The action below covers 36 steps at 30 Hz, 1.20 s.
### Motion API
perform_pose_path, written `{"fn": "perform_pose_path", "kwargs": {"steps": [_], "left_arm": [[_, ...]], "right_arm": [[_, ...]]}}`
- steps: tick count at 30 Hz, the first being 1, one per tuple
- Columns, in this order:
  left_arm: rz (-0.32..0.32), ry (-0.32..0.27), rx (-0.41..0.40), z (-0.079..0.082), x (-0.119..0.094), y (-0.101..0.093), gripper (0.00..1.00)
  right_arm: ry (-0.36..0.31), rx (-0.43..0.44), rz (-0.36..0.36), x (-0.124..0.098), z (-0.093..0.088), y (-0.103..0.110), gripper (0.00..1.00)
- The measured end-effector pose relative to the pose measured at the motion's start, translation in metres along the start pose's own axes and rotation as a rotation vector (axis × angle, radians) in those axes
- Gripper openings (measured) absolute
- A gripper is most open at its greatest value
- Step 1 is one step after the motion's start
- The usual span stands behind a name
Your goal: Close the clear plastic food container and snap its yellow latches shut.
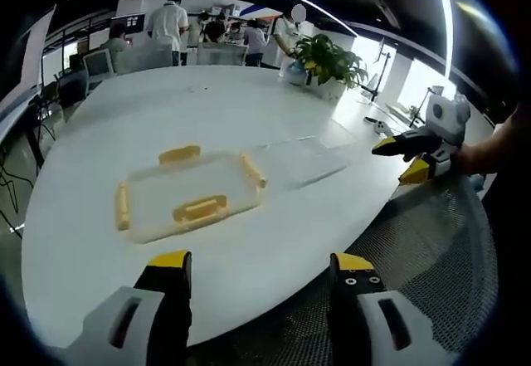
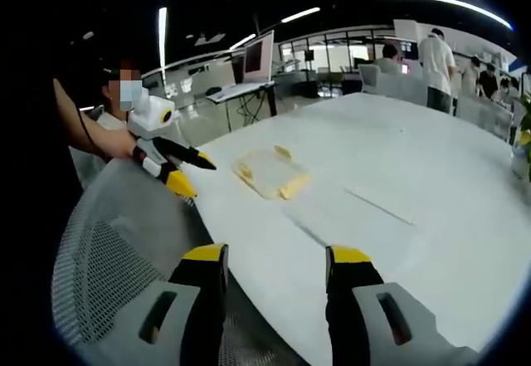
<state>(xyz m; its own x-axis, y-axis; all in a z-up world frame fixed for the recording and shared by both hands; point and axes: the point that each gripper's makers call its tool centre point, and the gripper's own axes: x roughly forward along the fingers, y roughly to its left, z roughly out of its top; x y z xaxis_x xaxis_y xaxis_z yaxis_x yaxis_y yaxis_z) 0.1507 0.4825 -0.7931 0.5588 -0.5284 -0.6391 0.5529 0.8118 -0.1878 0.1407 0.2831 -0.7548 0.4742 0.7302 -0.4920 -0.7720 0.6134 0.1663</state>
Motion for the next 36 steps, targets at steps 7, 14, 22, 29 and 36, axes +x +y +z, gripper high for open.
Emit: {"fn": "perform_pose_path", "kwargs": {"steps": [7, 14, 22, 29, 36], "left_arm": [[0.013, 0.001, 0.03, 0.002, -0.001, 0.002, 0.62], [0.001, 0.012, 0.027, 0.002, -0.001, 0.002, 0.62], [0.0, -0.004, 0.047, 0.008, -0.004, 0.003, 0.61], [-0.009, -0.013, 0.041, 0.011, -0.005, 0.003, 0.6], [-0.016, -0.007, 0.075, 0.015, -0.007, 0.01, 0.62]], "right_arm": [[-0.006, 0.014, 0.004, 0.0, 0.001, 0.0, 0.47], [-0.026, -0.007, -0.007, -0.002, 0.008, -0.001, 0.43], [-0.022, -0.037, 0.001, -0.003, 0.014, 0.003, 0.45], [-0.037, -0.023, -0.002, -0.005, 0.027, 0.004, 0.46], [-0.021, -0.046, 0.012, 0.003, 0.031, 0.01, 0.47]]}}
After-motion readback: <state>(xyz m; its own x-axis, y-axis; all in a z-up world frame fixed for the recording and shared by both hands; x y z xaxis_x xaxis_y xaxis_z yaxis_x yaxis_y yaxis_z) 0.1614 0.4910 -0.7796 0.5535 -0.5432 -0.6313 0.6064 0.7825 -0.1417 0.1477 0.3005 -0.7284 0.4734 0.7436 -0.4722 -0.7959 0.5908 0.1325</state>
